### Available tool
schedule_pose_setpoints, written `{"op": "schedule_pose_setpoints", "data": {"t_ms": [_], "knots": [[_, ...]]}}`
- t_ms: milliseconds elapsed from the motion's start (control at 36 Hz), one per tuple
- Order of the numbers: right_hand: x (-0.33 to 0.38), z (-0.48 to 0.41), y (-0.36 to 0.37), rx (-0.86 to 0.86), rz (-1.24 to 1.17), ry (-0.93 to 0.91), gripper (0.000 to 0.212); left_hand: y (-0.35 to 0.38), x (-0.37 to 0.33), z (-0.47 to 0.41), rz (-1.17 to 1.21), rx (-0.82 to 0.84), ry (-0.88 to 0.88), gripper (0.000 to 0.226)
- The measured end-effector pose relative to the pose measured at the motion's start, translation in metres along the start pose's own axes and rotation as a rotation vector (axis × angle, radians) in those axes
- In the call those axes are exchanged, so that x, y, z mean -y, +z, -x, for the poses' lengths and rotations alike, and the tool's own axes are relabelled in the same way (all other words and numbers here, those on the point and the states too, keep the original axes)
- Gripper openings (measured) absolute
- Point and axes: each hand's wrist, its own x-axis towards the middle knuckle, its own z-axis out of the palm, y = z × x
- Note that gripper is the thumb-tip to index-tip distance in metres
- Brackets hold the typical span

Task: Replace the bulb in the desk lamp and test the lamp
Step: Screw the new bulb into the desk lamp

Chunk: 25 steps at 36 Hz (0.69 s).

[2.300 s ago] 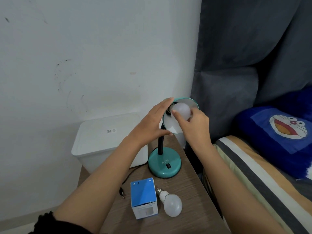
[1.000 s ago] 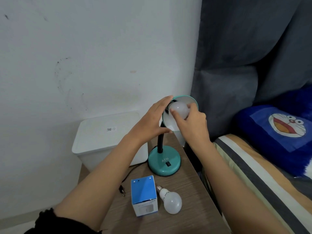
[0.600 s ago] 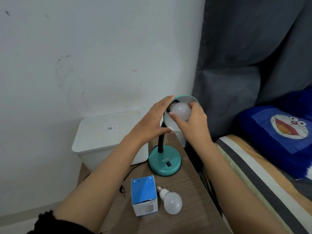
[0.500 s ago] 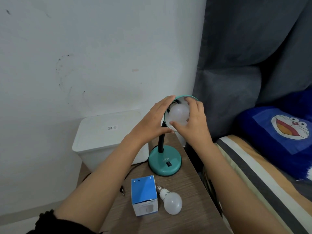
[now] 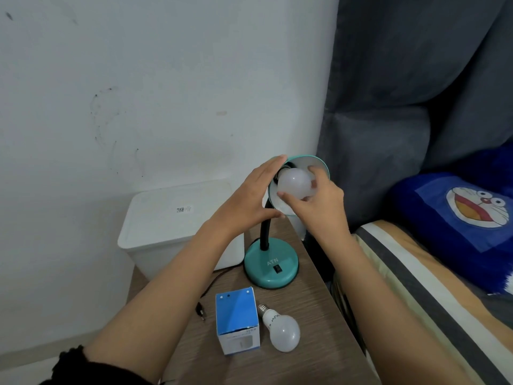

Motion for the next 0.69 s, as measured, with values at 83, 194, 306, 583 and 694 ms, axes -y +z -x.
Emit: {"op": "schedule_pose_setpoints", "data": {"t_ms": [83, 194, 306, 583, 694], "knots": [[0.0005, 0.0006, -0.0012, -0.021, -0.056, 0.099, 0.051, -0.0002, -0.0004, 0.0000, -0.017, 0.001, 0.011, 0.102], [0.0032, 0.0000, -0.0009, -0.006, -0.038, -0.004, 0.054, 0.0002, -0.0012, 0.0000, -0.010, -0.004, 0.009, 0.101], [0.0014, 0.0023, 0.0016, 0.042, 0.051, -0.112, 0.068, 0.0017, -0.0016, 0.0003, -0.011, -0.002, 0.009, 0.100], [0.0057, -0.0064, -0.0030, -0.017, 0.190, 0.010, 0.063, -0.0005, -0.0011, -0.0011, 0.005, 0.016, -0.025, 0.104], [0.0001, -0.0037, -0.0044, 0.070, 0.175, -0.192, 0.070, -0.0005, -0.0014, -0.0006, 0.006, 0.014, -0.018, 0.103]]}}
